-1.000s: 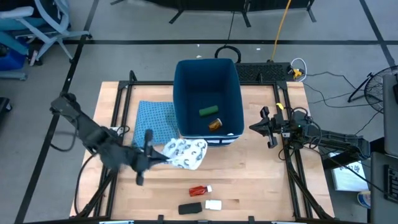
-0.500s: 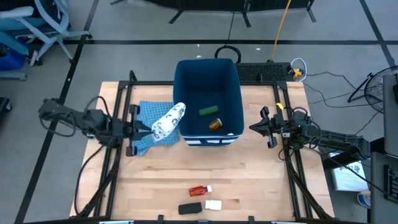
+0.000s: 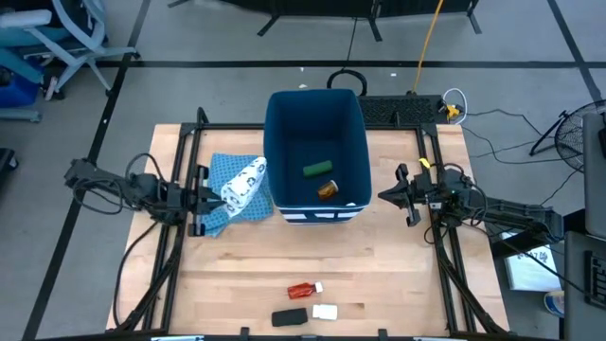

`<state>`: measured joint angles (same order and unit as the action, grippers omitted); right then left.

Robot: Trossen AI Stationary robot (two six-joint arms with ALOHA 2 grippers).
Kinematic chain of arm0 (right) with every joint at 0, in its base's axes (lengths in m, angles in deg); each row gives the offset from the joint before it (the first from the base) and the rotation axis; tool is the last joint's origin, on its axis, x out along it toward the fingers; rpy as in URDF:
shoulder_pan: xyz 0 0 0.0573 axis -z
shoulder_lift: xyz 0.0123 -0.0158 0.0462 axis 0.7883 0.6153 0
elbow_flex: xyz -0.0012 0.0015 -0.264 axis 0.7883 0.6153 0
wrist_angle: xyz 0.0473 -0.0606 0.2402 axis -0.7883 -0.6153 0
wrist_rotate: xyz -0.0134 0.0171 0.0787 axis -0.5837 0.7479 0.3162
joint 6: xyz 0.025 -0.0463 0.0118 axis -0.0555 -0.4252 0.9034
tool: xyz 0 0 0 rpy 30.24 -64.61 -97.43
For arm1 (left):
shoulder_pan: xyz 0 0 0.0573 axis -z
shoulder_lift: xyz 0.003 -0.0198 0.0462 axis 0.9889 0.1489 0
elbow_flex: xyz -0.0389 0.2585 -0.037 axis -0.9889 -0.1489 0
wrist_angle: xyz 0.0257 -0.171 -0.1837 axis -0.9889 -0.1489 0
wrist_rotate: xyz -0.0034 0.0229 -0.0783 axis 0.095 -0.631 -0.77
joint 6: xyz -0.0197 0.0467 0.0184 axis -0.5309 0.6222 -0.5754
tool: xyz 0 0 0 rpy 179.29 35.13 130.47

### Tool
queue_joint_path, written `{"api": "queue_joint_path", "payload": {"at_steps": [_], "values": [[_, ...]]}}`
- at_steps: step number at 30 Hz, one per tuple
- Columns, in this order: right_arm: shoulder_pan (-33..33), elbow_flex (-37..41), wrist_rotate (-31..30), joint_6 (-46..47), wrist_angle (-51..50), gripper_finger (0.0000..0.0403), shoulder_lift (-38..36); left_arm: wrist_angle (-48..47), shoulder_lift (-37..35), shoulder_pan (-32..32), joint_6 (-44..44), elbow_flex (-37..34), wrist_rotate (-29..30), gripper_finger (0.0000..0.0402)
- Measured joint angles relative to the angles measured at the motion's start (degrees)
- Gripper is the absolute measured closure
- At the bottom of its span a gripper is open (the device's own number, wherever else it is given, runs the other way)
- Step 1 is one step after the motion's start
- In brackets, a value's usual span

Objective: Pick & place medical supplies in basket/bin
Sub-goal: Put the white mailer bag into the blue bin

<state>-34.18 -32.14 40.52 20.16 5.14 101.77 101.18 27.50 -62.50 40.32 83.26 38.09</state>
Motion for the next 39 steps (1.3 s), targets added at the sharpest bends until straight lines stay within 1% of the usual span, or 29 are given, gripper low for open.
{"api": "queue_joint_path", "payload": {"at_steps": [3,8,12,15,16,18,20,22,24,29,35,39], "values": [[0.0,0.0,0.0,0.0,0.0,0.0403,0.0,0.4,-2.6,0.0,1.4,-2.5,0.0,0.04],[0.0,0.0,0.0,0.0,0.1,0.0403,0.0,4.4,-7.4,-0.4,3.6,-7.3,1.1,0.0401],[0.0,0.0,-0.1,0.2,0.0,0.0403,0.0,4.4,-10.9,-1.4,3.3,-8.8,0.2,0.04],[0.0,0.0,-0.1,0.1,0.0,0.0403,0.0,4.3,-12.1,-2.0,2.2,-8.8,-0.5,0.04],[0.0,0.0,-0.1,0.0,0.0,0.0403,0.0,4.6,-12.0,-2.3,0.9,-8.5,0.2,0.04],[0.0,0.0,-0.1,0.0,0.0,0.0403,0.0,4.9,-10.5,-3.0,-1.9,-6.6,3.6,0.04],[0.0,0.0,-0.2,-0.1,0.0,0.0403,0.0,2.4,-7.6,-4.0,-3.1,-3.5,6.3,0.04],[0.0,0.0,-0.2,-0.2,0.5,0.0403,0.0,-0.8,-3.2,-5.2,-4.1,1.0,7.5,0.0401],[0.0,0.0,-0.2,-0.2,0.7,0.0403,0.0,-4.0,2.3,-6.9,-4.6,7.1,7.4,0.0401],[0.0,0.0,-0.2,-2.2,0.8,0.0403,0.0,-16.7,19.9,-13.0,-4.8,27.3,7.1,0.0401],[0.0,0.0,-0.4,-7.4,0.8,0.0403,0.0,-35.1,42.5,-24.1,-4.4,54.2,1.8,0.0401],[0.0,0.0,-0.2,-9.5,0.8,0.0403,0.0,-44.5,55.5,-30.9,0.3,67.6,-1.1,0.0401]]}}
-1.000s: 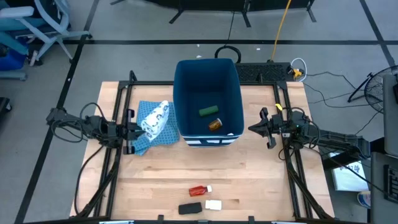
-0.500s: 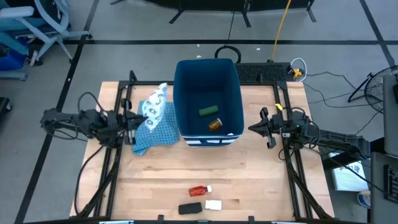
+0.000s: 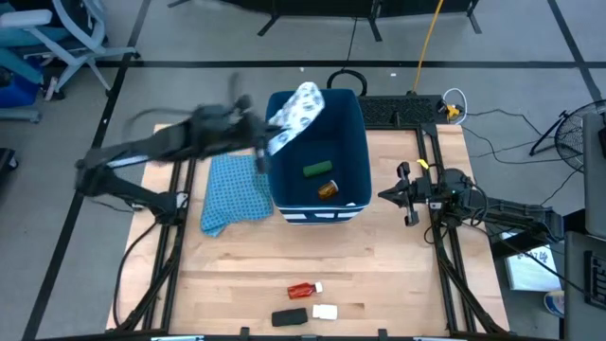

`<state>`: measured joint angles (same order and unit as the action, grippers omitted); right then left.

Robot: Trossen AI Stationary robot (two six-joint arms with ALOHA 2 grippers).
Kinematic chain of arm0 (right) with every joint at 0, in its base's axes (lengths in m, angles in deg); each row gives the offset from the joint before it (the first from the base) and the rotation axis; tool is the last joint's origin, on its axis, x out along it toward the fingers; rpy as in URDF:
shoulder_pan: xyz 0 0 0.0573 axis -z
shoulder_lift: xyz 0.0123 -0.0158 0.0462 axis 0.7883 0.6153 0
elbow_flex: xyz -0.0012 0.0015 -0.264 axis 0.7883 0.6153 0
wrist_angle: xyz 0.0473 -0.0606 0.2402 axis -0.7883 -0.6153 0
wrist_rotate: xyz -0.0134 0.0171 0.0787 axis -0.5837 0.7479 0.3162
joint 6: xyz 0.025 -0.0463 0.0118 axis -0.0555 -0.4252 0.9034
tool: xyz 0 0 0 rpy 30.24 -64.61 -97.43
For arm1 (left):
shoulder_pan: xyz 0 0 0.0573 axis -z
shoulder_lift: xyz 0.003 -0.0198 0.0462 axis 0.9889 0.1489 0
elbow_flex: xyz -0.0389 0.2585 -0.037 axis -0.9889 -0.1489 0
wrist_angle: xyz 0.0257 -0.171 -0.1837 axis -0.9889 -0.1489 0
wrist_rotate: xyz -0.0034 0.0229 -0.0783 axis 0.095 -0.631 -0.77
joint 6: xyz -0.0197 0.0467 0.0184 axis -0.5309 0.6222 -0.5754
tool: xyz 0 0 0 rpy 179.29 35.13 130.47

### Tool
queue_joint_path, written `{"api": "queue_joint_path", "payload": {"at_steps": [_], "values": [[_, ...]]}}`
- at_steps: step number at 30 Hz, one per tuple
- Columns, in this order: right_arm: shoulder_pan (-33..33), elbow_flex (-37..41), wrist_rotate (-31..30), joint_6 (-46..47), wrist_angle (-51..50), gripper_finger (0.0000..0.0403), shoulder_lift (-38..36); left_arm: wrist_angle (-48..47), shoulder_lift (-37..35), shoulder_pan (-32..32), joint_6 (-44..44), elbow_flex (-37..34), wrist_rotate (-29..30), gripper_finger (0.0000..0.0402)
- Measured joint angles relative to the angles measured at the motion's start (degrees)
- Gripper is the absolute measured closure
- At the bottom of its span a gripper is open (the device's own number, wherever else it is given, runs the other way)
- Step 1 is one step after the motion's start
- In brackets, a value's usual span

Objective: Pick & place medical supplies in basket/bin
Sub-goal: Put the white mailer bag into the blue bin

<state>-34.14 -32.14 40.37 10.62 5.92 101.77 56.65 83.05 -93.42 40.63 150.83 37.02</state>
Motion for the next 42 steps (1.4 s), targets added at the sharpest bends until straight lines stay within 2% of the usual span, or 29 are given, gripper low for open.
{"api": "queue_joint_path", "payload": {"at_steps": [5,9,18,42], "values": [[0.0,0.0,0.1,-0.6,0.0,0.0403,0.0,-7.7,11.0,-6.0,6.4,10.8,-10.1,0.0401],[0.0,0.0,0.1,0.0,-0.6,0.0403,0.0,-10.2,16.1,-8.7,13.2,14.6,-11.6,0.04],[0.0,0.0,0.1,0.7,-4.2,0.0403,0.0,-14.7,22.5,-13.8,16.4,15.0,-19.3,0.04],[0.0,0.0,0.1,2.0,-4.9,0.0403,0.0,-17.1,41.0,-14.3,15.0,14.9,-24.0,0.04]]}}
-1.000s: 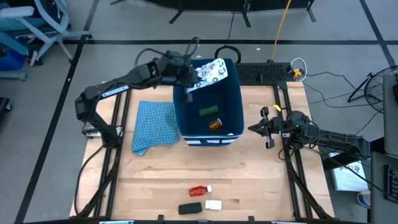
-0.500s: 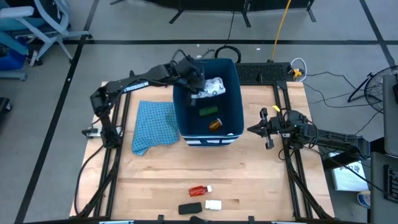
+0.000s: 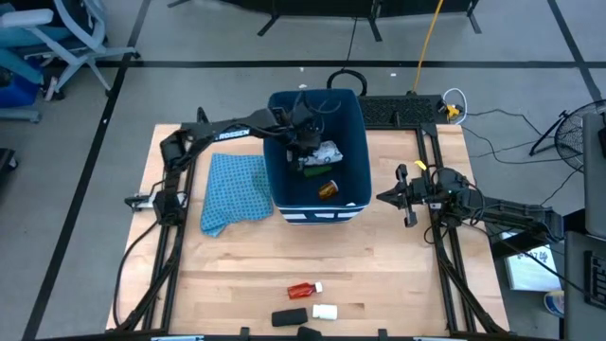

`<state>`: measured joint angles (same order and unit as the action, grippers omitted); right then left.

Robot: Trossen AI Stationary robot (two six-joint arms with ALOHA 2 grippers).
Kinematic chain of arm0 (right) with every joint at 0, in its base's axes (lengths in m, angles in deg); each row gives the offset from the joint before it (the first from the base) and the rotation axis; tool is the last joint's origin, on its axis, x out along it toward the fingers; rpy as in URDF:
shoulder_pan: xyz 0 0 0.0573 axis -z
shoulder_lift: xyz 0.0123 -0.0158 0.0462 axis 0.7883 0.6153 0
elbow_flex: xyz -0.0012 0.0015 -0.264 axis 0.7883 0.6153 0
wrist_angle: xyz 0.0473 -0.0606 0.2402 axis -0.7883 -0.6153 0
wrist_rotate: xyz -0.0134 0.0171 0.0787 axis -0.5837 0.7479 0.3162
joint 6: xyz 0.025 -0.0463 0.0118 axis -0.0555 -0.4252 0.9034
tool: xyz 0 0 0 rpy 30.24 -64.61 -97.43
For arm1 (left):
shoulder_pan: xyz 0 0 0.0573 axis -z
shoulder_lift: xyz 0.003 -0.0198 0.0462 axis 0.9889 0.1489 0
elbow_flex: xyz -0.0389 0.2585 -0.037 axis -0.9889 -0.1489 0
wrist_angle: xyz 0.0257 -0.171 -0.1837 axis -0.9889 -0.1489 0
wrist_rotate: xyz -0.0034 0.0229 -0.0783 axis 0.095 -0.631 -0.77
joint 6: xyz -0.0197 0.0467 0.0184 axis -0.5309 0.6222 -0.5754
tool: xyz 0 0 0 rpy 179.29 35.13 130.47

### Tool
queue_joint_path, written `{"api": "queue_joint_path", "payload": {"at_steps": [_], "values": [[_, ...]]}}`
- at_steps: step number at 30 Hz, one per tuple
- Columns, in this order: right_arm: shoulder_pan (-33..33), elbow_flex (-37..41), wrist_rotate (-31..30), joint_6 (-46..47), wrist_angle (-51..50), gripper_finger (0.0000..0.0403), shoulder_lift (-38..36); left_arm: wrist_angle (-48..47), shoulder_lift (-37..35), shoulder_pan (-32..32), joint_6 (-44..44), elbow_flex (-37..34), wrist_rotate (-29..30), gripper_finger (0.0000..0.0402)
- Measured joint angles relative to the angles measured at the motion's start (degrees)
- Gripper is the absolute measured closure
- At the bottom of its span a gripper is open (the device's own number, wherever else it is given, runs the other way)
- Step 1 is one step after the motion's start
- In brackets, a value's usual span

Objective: Pick & place medical supplies in basket/bin
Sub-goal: Put the white mailer bag into the blue bin

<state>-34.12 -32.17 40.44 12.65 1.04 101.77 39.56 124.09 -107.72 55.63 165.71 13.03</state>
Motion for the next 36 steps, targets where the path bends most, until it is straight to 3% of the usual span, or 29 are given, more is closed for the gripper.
{"api": "queue_joint_path", "payload": {"at_steps": [24,30,36], "values": [[0.0,0.0,0.1,0.0,0.1,0.0403,0.0,-3.0,5.4,-2.3,-6.2,0.1,-5.8,0.0385],[0.0,0.0,0.1,0.0,0.2,0.0403,0.0,-3.1,5.4,-2.2,-6.8,0.1,-5.6,0.0336],[0.0,0.0,0.1,0.0,0.2,0.0403,0.0,-2.9,2.3,-1.2,-5.9,-0.3,-4.6,0.0234]]}}
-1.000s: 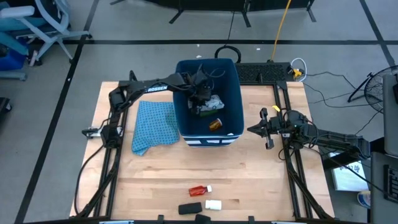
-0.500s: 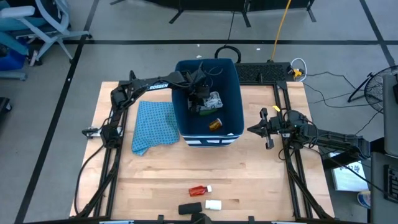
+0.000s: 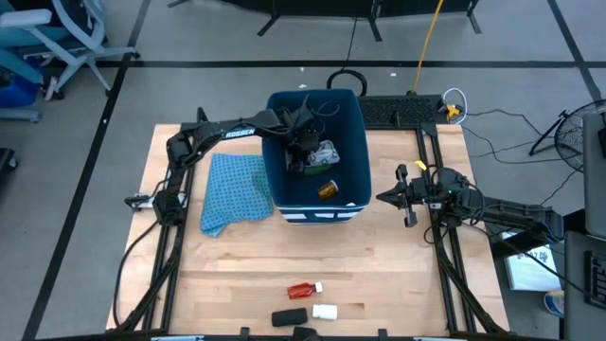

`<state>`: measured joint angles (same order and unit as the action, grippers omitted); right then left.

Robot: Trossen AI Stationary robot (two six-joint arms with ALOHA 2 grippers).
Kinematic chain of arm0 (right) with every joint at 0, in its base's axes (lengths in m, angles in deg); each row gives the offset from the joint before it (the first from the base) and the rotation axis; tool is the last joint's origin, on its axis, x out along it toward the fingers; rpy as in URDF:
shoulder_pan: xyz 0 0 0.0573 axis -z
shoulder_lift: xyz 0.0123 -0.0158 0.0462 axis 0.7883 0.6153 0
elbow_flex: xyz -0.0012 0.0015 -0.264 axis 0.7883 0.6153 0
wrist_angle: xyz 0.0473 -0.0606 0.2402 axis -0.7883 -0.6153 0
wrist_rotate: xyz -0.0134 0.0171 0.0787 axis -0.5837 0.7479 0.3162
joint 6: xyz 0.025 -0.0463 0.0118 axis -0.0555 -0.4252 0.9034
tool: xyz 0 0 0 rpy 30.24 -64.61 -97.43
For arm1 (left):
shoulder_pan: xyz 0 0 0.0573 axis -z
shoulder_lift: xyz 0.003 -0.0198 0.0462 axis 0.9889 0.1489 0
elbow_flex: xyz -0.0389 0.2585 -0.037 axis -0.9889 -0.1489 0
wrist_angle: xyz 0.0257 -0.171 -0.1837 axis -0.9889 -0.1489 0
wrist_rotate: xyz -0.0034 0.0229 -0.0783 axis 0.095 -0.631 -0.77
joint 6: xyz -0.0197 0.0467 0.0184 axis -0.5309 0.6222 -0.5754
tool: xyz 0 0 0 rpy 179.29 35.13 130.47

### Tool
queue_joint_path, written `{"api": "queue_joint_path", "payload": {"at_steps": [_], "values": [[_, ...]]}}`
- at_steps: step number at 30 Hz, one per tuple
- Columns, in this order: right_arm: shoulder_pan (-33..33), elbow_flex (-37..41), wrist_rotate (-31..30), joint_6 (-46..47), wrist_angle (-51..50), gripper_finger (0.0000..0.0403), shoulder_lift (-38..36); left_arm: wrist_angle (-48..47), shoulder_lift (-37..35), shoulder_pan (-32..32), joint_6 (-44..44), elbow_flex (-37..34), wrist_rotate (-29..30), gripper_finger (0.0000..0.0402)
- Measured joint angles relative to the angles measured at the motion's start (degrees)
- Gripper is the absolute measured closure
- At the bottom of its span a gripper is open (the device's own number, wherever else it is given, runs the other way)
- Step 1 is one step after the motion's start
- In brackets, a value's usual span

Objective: Pick & place medical supplies in basket/bin
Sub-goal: Put the white mailer bag into the blue bin, then put the red pill bottle into the blue bin

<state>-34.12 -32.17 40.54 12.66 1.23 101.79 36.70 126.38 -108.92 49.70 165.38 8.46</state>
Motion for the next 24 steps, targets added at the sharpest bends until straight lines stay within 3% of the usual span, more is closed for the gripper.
{"api": "queue_joint_path", "payload": {"at_steps": [7,13,19,24], "values": [[0.0,0.0,0.0,0.0,0.4,0.0403,0.0,1.7,-8.1,3.3,4.1,0.1,6.4,0.013],[0.0,0.0,0.0,0.5,0.5,0.0403,0.0,2.3,-17.7,5.6,5.2,0.1,10.5,0.0088],[0.0,0.0,-0.1,0.5,0.6,0.0403,0.0,-1.1,-29.0,6.3,4.7,0.2,10.8,0.0093],[0.0,0.0,-0.1,0.4,0.9,0.0403,0.0,-7.8,-37.4,5.5,3.8,0.2,8.7,0.0167]]}}
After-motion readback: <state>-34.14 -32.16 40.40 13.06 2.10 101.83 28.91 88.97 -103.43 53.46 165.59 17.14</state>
